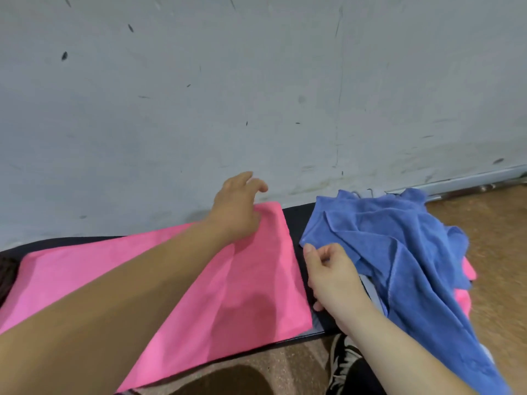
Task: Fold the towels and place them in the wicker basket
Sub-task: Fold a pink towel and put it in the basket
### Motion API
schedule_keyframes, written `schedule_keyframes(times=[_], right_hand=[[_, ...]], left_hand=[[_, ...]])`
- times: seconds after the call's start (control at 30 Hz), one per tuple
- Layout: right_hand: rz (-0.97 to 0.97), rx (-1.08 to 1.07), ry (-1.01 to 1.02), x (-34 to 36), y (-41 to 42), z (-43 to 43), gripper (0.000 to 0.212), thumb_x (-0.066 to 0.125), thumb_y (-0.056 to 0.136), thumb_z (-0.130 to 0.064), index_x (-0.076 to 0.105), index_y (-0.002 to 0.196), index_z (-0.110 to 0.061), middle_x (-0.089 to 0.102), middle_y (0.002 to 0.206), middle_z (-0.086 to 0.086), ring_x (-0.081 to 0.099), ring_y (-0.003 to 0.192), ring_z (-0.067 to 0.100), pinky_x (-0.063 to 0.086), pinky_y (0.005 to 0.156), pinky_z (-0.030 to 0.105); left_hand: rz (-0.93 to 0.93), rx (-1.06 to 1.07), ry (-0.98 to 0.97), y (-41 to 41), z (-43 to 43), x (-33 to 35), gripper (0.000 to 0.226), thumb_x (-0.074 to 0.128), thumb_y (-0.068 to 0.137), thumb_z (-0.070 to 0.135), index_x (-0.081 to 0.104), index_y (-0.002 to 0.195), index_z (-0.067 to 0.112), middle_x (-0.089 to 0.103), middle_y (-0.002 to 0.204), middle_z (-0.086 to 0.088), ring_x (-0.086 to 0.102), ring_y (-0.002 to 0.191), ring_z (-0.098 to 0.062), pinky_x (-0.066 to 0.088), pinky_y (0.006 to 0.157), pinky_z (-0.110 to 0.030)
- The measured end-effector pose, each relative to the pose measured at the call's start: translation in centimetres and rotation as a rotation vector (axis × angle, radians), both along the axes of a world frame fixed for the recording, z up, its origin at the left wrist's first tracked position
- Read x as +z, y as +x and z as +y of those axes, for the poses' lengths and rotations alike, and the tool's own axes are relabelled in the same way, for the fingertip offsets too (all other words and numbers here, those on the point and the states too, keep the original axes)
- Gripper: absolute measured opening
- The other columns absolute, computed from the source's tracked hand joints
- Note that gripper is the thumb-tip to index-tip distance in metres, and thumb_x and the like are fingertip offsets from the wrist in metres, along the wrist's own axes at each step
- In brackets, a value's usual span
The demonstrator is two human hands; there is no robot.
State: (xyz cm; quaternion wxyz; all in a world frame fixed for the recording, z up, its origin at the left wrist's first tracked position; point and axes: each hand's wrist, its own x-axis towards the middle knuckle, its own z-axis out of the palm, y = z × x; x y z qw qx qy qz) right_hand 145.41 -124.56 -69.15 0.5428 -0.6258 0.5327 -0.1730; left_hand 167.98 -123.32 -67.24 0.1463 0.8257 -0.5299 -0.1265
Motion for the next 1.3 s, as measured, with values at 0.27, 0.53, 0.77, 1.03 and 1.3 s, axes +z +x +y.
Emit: schedule_keyframes(times=[0.27,0.53,0.77,1.03,1.3], right_hand=[[0.668,0.534,-0.260,-0.1,-0.2,1.5,0.037,0.059,0.092,-0.059,0.050,0.094,-0.023,0.058,0.097,-0.006,0.061,0.088,0.020,0.048,0.071,0.034],[0.314,0.495,-0.253,0.6,-0.7,1.9,0.026,0.059,0.089,-0.030,0.042,0.074,-0.018,0.050,0.072,-0.005,0.046,0.061,0.014,0.035,0.054,0.029],[0.087,0.465,-0.157,1.8,-2.3,1.7,0.015,0.058,0.077,0.002,0.052,0.081,-0.010,0.050,0.068,0.000,0.041,0.055,0.009,0.038,0.050,0.026],[0.099,0.296,0.009,3.2,-3.8,-0.7,0.018,0.069,0.077,-0.010,0.066,0.095,-0.008,0.063,0.070,0.008,0.059,0.063,0.019,0.048,0.057,0.038],[-0.117,0.171,-0.140,5.8,-4.8,0.3,0.019,0.068,0.092,-0.021,0.069,0.076,-0.010,0.056,0.058,0.004,0.048,0.051,0.015,0.040,0.048,0.026]], left_hand=[[-0.103,-0.117,0.382,-4.9,4.8,-6.9,0.073,0.021,0.104,0.060,-0.010,0.163,0.031,-0.023,0.169,-0.003,-0.023,0.155,-0.033,-0.010,0.123,-0.060],[-0.198,-0.014,0.298,-4.5,1.8,-2.7,0.054,0.033,0.102,0.060,0.063,0.123,0.020,0.048,0.144,-0.014,0.044,0.132,-0.036,0.041,0.105,-0.050],[0.033,0.163,0.381,-6.4,-2.0,-0.7,0.029,0.063,0.087,0.036,0.051,0.073,0.013,0.060,0.078,-0.004,0.061,0.075,-0.026,0.043,0.055,-0.028],[0.461,0.322,0.037,-7.1,-2.8,-0.7,0.022,0.053,0.091,0.012,0.050,0.070,0.007,0.065,0.068,-0.019,0.064,0.057,-0.033,0.056,0.056,-0.039],[1.067,0.470,-0.325,-8.5,-3.2,3.2,0.021,0.053,0.090,-0.008,0.059,0.083,0.011,0.057,0.062,-0.008,0.055,0.052,-0.020,0.051,0.046,-0.024]])
